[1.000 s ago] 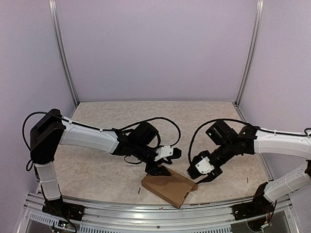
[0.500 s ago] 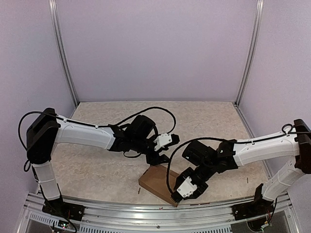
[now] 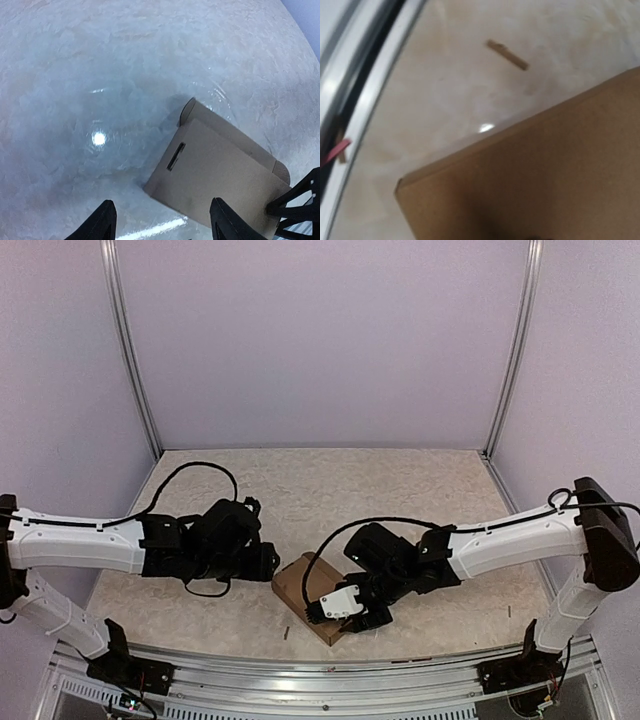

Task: Fold the paper box

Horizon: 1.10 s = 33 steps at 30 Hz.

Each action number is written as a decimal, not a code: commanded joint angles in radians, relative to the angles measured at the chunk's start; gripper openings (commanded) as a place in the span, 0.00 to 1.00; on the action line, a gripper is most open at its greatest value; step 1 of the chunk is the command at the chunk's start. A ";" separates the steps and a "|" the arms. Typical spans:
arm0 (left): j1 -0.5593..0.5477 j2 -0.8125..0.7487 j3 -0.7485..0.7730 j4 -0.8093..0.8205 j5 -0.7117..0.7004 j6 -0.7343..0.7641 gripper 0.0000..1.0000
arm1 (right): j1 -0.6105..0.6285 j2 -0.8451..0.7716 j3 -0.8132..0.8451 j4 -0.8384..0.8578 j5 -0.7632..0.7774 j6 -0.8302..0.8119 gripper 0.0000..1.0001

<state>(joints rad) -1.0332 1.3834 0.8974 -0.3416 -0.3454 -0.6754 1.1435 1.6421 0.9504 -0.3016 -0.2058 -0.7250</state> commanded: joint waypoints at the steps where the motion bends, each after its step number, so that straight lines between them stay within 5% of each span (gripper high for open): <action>1: -0.060 -0.111 -0.114 -0.107 -0.053 -0.420 0.63 | 0.007 0.017 0.067 -0.104 0.028 0.106 0.52; 6: -0.075 -0.102 -0.202 0.113 0.077 -0.409 0.63 | 0.002 -0.070 0.137 -0.216 -0.021 0.074 0.62; 10: -0.076 0.008 -0.121 0.139 0.130 -0.375 0.63 | -0.026 -0.144 0.148 -0.286 -0.076 0.070 0.72; 19: -0.021 0.279 0.067 0.078 0.205 -0.369 0.61 | -0.355 -0.350 0.036 -0.215 -0.212 0.109 0.73; 22: 0.022 0.348 0.153 0.033 0.190 -0.270 0.62 | -0.445 -0.372 -0.002 -0.165 -0.208 0.147 0.77; 25: 0.078 0.426 0.235 -0.007 0.175 -0.117 0.62 | -0.560 -0.378 -0.016 -0.158 -0.298 0.182 0.99; 29: 0.121 0.515 0.329 -0.004 0.160 0.144 0.62 | -0.669 -0.376 -0.036 -0.171 -0.373 0.135 1.00; 33: 0.127 0.559 0.411 0.036 0.146 0.418 0.62 | -0.688 -0.349 -0.032 -0.333 -0.452 -0.085 0.98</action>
<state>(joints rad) -0.9077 1.8965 1.2503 -0.3038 -0.1749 -0.5964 0.4644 1.2766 0.9306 -0.4911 -0.5365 -0.6270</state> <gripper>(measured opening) 0.620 0.995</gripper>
